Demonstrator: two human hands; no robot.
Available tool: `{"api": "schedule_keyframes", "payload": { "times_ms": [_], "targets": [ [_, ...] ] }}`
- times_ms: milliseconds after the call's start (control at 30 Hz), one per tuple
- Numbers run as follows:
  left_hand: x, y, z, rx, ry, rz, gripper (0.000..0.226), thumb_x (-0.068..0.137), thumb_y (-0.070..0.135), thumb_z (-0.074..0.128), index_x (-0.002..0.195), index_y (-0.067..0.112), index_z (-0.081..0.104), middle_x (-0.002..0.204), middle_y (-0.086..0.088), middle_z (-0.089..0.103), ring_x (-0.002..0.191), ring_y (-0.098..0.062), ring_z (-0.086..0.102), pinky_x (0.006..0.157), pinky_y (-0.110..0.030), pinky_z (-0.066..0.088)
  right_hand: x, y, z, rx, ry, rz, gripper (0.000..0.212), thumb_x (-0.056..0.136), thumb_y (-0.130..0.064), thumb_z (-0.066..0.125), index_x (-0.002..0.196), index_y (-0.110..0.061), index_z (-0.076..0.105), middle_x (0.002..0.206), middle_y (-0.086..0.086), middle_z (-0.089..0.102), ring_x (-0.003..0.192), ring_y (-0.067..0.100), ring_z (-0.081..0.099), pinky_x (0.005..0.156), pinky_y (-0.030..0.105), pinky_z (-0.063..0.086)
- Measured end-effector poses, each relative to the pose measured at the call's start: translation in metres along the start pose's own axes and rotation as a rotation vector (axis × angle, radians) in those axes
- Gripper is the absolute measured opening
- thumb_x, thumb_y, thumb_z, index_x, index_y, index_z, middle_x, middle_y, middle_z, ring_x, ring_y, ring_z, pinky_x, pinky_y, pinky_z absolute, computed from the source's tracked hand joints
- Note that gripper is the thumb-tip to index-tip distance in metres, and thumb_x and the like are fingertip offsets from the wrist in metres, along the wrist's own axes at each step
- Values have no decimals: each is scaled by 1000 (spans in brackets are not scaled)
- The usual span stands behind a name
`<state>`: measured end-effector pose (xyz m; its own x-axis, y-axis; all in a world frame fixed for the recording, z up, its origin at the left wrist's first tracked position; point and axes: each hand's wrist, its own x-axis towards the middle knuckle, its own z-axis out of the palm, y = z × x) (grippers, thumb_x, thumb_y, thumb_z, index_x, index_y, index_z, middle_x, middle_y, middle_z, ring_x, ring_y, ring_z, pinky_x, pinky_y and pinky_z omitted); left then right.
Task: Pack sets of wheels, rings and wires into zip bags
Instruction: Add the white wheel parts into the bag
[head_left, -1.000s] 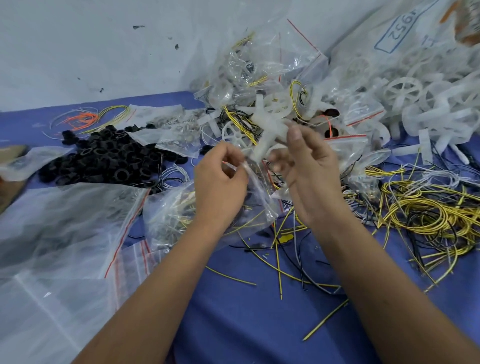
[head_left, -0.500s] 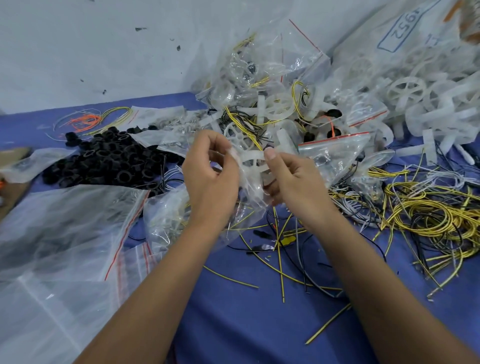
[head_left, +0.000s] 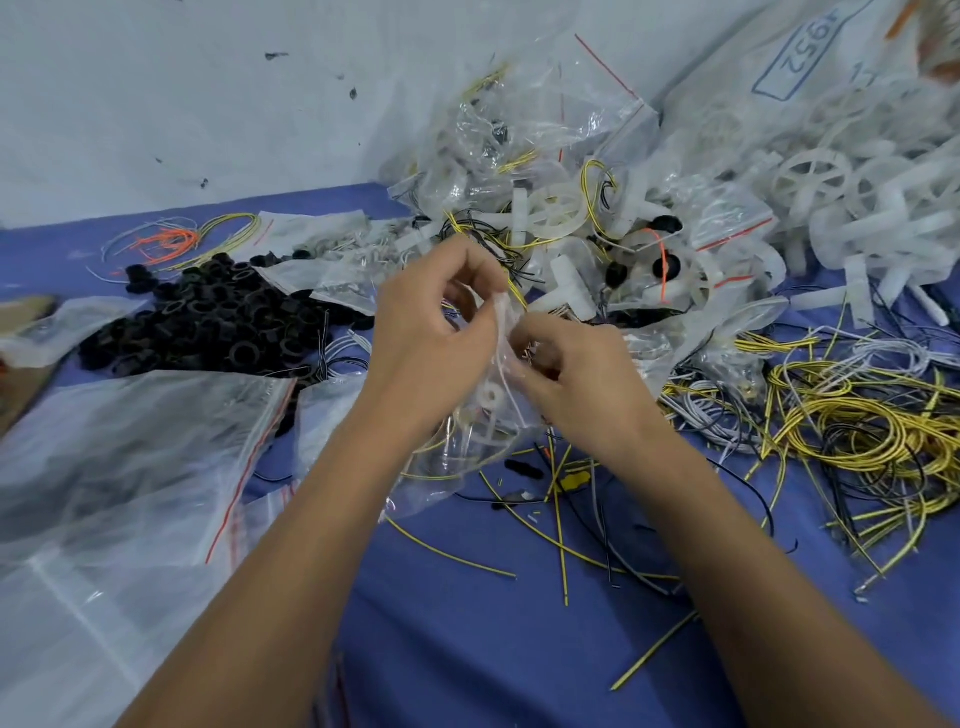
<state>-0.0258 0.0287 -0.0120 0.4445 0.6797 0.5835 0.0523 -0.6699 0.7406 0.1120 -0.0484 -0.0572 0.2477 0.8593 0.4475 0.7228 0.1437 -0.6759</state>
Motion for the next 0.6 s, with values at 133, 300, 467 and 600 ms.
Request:
{"api": "schedule_keyframes", "payload": {
  "times_ms": [133, 300, 467, 600],
  "targets": [
    [-1, 4, -1, -53, -107, 49, 18, 78, 5, 63, 82, 22, 61, 81, 7, 63, 73, -22, 59, 56, -24, 43, 3, -2, -3, -120, 54, -131, 5, 88, -16, 73, 84, -15, 70, 67, -13, 51, 59, 1, 46, 60, 19, 33],
    [0, -1, -4, -4, -68, -25, 16, 84, 5, 63, 84, 21, 61, 80, 8, 63, 70, -20, 59, 59, -19, 43, 2, -7, -5, 109, 147, -88, 16, 79, -11, 80, 91, -19, 72, 72, -17, 59, 57, 5, 53, 57, 19, 45],
    [2, -7, -10, 67, -66, -91, 16, 84, 6, 68, 84, 21, 64, 79, 4, 65, 63, -9, 55, 59, -18, 45, 1, -8, -3, 7, 101, -231, 21, 77, -1, 82, 86, -12, 66, 74, -14, 53, 58, 14, 51, 56, 19, 42],
    [2, -1, -8, 30, -88, -14, 13, 82, 12, 67, 85, 24, 64, 81, 9, 66, 67, -12, 58, 59, -14, 41, 2, -12, 4, -128, 198, -314, 23, 84, -14, 62, 76, -26, 44, 69, -16, 39, 60, 8, 38, 58, 17, 31]
  ]
}}
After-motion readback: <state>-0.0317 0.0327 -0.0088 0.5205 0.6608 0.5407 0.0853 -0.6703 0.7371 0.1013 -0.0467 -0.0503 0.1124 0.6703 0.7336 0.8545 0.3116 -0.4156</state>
